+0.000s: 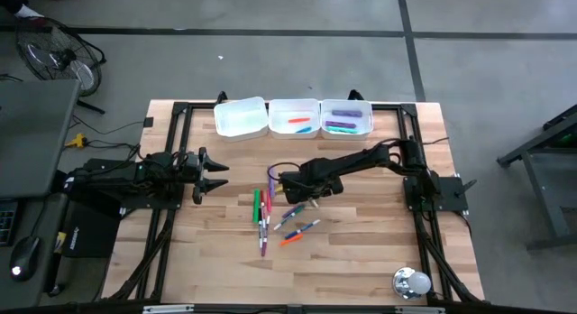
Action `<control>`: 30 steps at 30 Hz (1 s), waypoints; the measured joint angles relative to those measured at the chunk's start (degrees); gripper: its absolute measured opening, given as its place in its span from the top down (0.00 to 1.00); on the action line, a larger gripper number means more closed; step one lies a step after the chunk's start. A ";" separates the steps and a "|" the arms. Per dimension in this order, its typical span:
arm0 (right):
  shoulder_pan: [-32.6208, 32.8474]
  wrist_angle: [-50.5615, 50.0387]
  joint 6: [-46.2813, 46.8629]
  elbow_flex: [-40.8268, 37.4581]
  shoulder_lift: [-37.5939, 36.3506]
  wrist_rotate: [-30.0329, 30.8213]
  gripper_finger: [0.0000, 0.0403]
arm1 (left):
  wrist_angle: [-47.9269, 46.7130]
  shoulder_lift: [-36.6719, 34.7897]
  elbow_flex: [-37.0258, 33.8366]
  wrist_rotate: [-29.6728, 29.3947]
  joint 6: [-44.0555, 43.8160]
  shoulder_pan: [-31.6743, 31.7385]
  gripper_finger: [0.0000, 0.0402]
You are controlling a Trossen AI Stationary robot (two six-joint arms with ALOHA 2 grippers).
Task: Pick & Place Markers
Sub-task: Put the brown marker pen into the left white bin
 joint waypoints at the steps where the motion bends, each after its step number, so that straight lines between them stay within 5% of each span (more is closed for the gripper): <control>1: 0.00 -0.04 -0.56 0.00 0.01 0.02 0.49 | 0.00 0.00 0.00 0.00 0.00 0.00 0.45; 12: -0.04 -0.67 -21.37 0.02 0.09 -2.30 0.49 | 0.28 0.00 -0.02 -0.02 -0.01 -0.02 0.45; 30: 0.02 -0.85 -22.87 -0.02 0.20 0.24 0.50 | 0.37 0.00 -0.02 -0.07 -0.18 0.01 0.45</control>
